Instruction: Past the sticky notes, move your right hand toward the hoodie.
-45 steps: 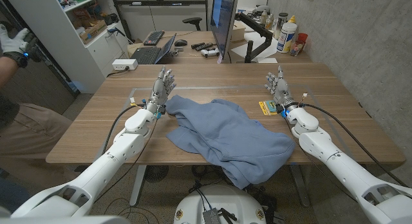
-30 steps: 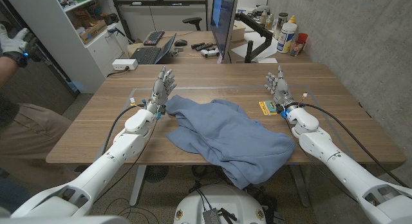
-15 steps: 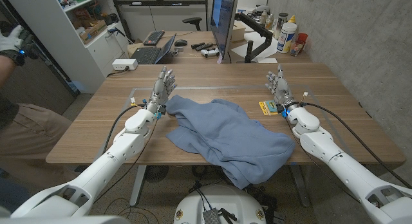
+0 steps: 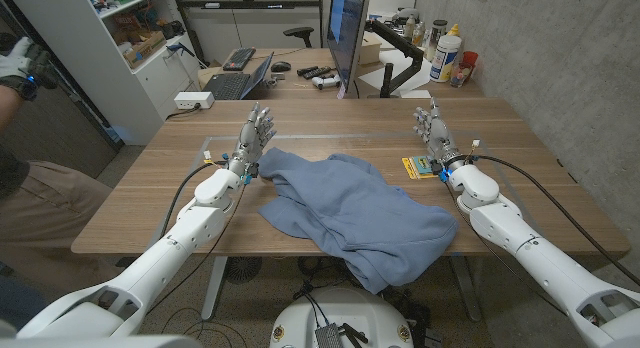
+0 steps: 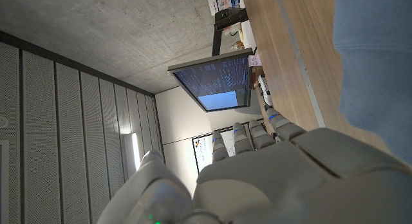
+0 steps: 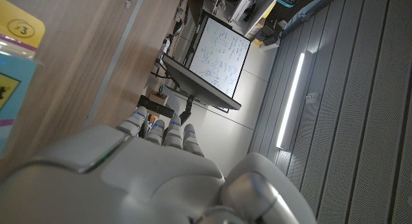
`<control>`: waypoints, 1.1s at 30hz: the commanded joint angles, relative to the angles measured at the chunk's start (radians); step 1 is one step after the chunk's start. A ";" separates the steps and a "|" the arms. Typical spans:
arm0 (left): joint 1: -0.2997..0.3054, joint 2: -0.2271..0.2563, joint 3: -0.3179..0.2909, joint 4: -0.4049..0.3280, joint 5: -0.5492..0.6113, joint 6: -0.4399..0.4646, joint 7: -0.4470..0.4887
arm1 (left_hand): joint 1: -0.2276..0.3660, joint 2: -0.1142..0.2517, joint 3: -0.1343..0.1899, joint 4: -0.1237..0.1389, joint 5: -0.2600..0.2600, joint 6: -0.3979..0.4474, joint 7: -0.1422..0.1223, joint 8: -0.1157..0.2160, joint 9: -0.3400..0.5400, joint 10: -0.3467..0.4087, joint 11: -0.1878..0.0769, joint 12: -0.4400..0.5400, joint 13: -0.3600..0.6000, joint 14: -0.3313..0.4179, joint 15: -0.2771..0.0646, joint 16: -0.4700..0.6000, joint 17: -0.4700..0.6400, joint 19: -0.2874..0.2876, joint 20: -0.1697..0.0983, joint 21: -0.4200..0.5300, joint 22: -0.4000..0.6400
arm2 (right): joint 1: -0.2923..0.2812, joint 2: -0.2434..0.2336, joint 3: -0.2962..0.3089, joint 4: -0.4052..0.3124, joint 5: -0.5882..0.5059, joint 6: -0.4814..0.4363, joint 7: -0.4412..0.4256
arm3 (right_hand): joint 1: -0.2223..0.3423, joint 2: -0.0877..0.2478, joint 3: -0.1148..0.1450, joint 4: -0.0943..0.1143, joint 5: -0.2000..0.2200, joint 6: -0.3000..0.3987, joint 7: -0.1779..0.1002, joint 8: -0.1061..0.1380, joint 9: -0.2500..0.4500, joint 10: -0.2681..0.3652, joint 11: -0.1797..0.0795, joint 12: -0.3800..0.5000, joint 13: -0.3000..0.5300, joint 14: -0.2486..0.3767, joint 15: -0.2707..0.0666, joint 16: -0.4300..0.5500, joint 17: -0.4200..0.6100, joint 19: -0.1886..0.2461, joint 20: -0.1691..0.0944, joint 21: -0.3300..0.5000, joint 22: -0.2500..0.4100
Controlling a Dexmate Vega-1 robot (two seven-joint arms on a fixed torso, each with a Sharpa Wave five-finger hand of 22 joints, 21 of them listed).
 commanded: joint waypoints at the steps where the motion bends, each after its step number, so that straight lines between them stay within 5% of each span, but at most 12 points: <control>1: 0.000 0.009 -0.002 -0.004 0.004 0.004 0.002 | 0.005 -0.002 0.005 -0.004 0.002 0.003 -0.008 0.004 0.005 -0.002 -0.008 0.004 0.004 -0.010 -0.017 0.005 0.005 0.010 0.000 0.005 0.002 | -0.016 -0.030 0.004 -0.043 -0.048 0.001 -0.037 | 0.001 0.013 -0.010 -0.001 0.005 -0.003 0.005 0.010 0.001 -0.006 0.002 0.005 0.003 -0.009 0.002 0.003 0.002 -0.008 -0.001 0.003 0.005; 33: -0.027 -0.007 0.003 0.047 -0.006 -0.009 -0.034 | 0.006 0.002 0.004 -0.006 0.000 0.003 -0.008 0.003 0.005 0.000 -0.009 0.005 0.004 -0.011 -0.017 0.005 0.005 0.009 -0.001 0.005 0.002 | -0.053 -0.074 0.006 -0.140 -0.199 0.011 -0.137 | 0.006 0.020 -0.010 -0.004 0.007 0.009 -0.002 0.015 0.001 0.003 -0.005 0.010 0.002 -0.017 -0.014 0.003 0.001 -0.016 -0.015 0.002 0.005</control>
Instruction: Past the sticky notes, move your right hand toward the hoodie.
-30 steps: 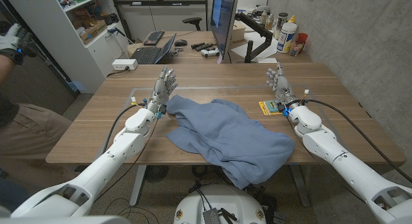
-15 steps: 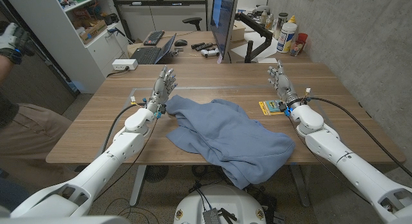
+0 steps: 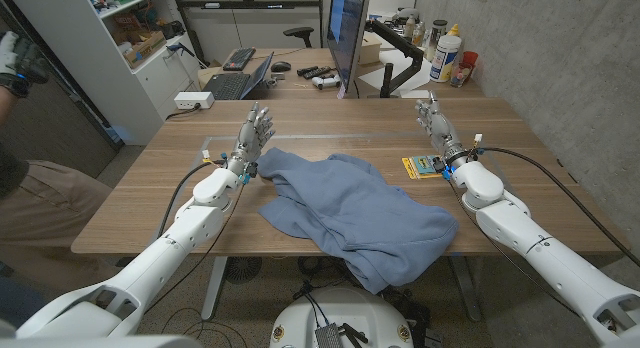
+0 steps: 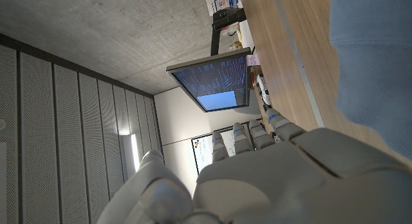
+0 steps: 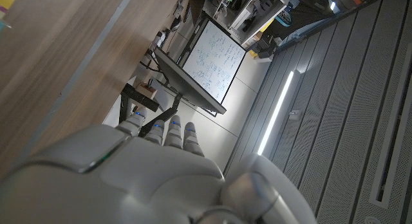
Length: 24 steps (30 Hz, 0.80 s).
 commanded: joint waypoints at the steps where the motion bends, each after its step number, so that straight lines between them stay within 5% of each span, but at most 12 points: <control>1: -0.025 -0.014 0.005 0.040 -0.007 -0.016 -0.034 | 0.006 0.003 0.004 -0.006 0.000 0.002 -0.008 0.003 0.005 0.000 -0.008 0.005 0.004 -0.011 -0.017 0.005 0.005 0.009 -0.001 0.005 0.002 | -0.023 -0.023 0.005 -0.057 -0.082 0.000 -0.062 | 0.001 0.015 -0.005 0.000 0.007 0.007 0.001 0.008 0.003 0.005 -0.004 0.010 0.003 0.001 -0.007 0.003 0.001 -0.004 -0.003 0.002 0.005; 24: -0.050 -0.019 0.010 0.074 -0.007 -0.023 -0.064 | 0.008 0.007 0.005 -0.008 0.000 0.004 -0.007 0.004 0.005 -0.001 -0.008 0.005 0.004 -0.011 -0.017 0.005 0.005 0.009 -0.002 0.005 0.002 | -0.058 -0.049 0.024 -0.143 -0.170 -0.027 -0.126 | 0.006 0.019 -0.004 -0.003 0.009 0.013 -0.005 0.009 0.003 0.008 -0.008 0.011 0.002 -0.001 -0.012 0.003 0.001 -0.008 -0.005 0.002 0.005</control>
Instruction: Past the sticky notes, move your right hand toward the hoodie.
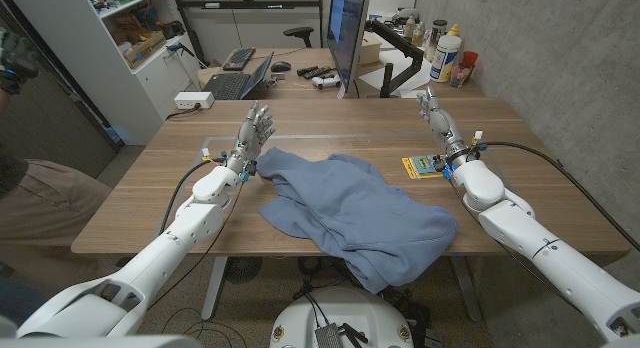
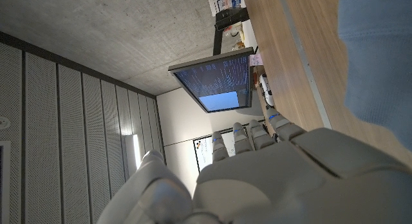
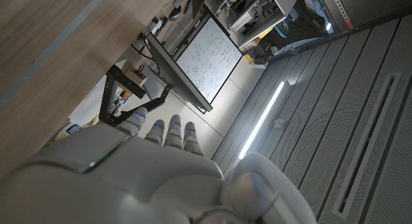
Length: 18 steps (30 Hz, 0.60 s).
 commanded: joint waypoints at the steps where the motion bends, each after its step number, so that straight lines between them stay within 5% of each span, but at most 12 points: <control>1: -0.019 -0.005 0.007 0.022 0.000 0.000 -0.021 | 0.008 0.007 0.001 -0.004 0.000 0.004 -0.007 0.004 0.005 -0.001 -0.008 0.005 0.004 -0.011 -0.017 0.005 0.005 0.009 -0.002 0.005 0.002 | -0.018 -0.008 0.015 -0.037 -0.023 -0.005 -0.019 | 0.006 0.019 -0.004 -0.003 0.009 0.007 0.002 0.009 0.003 0.004 -0.004 0.003 0.002 -0.005 -0.009 0.003 0.003 -0.008 -0.005 0.002 0.005; 18: -0.040 -0.012 0.013 0.042 0.003 -0.001 -0.037 | 0.009 0.009 0.000 -0.005 -0.001 0.004 -0.009 0.003 0.005 -0.001 -0.006 0.005 0.004 -0.013 -0.017 0.005 0.005 0.009 -0.002 0.005 0.002 | -0.043 -0.045 0.026 -0.098 -0.105 -0.003 -0.040 | 0.010 0.022 -0.002 -0.005 0.011 0.006 -0.001 0.007 0.003 0.005 -0.010 0.004 0.002 -0.002 -0.017 0.004 0.002 -0.011 -0.008 0.002 0.005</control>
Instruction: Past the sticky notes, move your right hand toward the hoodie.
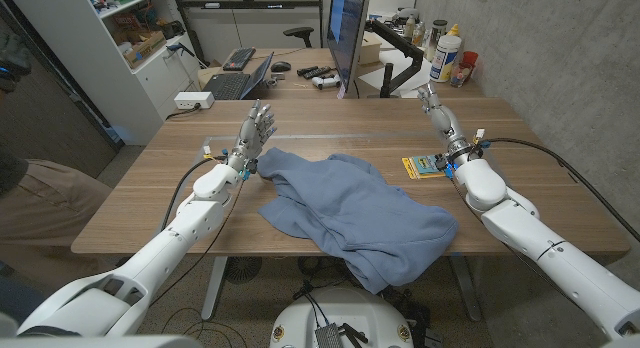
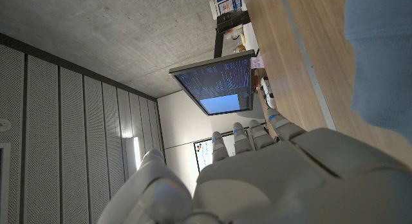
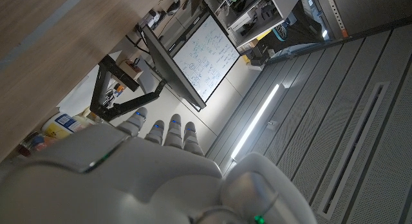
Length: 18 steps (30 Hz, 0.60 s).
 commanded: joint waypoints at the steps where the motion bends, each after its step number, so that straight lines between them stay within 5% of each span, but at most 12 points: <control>1: -0.015 -0.004 0.005 0.015 0.002 0.001 -0.015 | 0.004 0.004 0.000 -0.005 -0.001 0.005 -0.010 0.004 0.005 -0.001 -0.006 0.005 0.004 -0.013 -0.017 0.005 0.005 0.009 -0.002 0.005 0.002 | -0.017 -0.029 0.011 -0.047 -0.052 0.005 -0.007 | 0.005 0.017 -0.002 -0.005 0.005 0.000 0.004 0.007 0.003 -0.001 -0.004 0.004 0.002 -0.004 -0.005 0.004 0.002 -0.005 -0.003 0.002 0.005; 18: -0.023 -0.005 0.005 0.030 0.002 -0.003 -0.024 | 0.004 0.006 0.000 -0.007 -0.002 0.005 -0.008 0.003 0.005 -0.005 -0.005 0.003 0.004 -0.018 -0.015 0.003 0.005 0.007 -0.004 0.005 0.002 | -0.031 -0.073 -0.001 -0.114 -0.174 -0.014 -0.001 | 0.012 0.023 0.003 -0.009 0.008 0.001 0.002 0.006 0.003 -0.018 -0.008 -0.003 0.002 -0.011 -0.008 0.002 0.002 -0.008 -0.006 0.002 0.005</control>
